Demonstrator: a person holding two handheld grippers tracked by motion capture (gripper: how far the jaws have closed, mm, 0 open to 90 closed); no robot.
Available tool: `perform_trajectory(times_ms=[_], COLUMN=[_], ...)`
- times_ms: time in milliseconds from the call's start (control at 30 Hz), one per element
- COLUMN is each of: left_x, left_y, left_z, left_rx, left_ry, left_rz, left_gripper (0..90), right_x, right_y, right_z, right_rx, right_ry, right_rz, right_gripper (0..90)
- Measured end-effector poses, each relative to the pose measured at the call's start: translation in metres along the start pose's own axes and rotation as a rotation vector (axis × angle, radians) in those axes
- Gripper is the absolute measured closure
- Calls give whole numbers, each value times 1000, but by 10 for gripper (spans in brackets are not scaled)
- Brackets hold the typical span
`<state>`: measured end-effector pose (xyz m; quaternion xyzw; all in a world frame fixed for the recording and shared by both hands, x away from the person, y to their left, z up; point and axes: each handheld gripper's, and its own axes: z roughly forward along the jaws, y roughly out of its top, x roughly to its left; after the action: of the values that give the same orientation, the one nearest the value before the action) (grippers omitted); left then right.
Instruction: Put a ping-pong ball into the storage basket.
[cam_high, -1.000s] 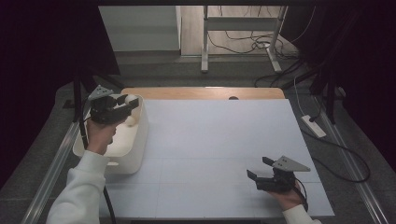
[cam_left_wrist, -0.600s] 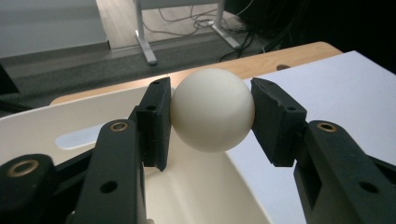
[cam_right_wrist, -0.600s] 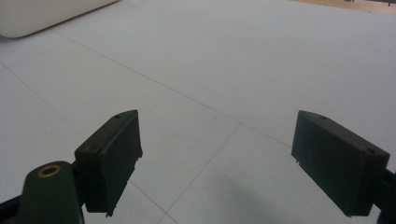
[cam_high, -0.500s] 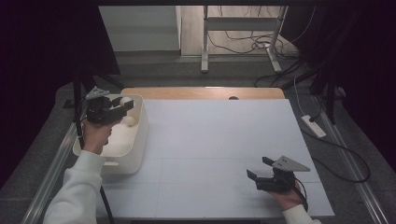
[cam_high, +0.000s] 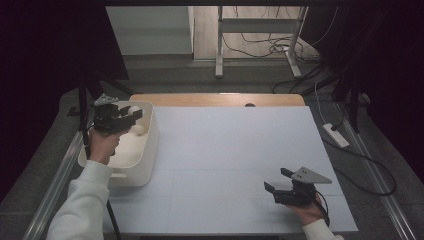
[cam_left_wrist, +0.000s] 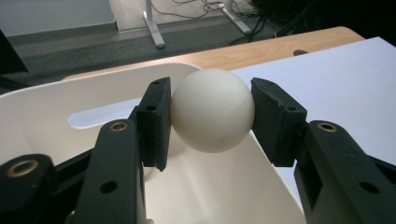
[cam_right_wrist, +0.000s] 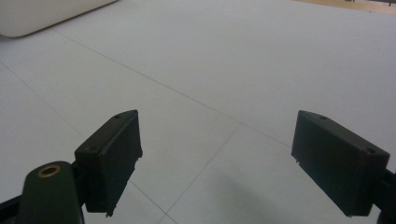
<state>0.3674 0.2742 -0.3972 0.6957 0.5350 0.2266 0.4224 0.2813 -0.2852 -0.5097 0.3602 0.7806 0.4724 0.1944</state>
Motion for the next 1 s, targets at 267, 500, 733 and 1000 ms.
perform_trajectory(times_ms=[267, 500, 733, 1000], left_x=[5, 8, 8, 10], left_y=[-2, -6, -7, -7], left_z=[8, 14, 17, 14], left_rx=[47, 90, 104, 92], left_ry=[17, 28, 26, 29], left_rz=[-16, -32, -28, -37], left_gripper=[507, 504, 503, 502], right_x=[0, 0, 0, 0], right_y=[0, 0, 0, 0], right_z=[0, 0, 1, 0], right_rx=[0, 1, -1, -1], right_ry=[0, 1, 2, 2], right_rz=[-1, -1, -1, -2], right_gripper=[157, 157, 157, 157])
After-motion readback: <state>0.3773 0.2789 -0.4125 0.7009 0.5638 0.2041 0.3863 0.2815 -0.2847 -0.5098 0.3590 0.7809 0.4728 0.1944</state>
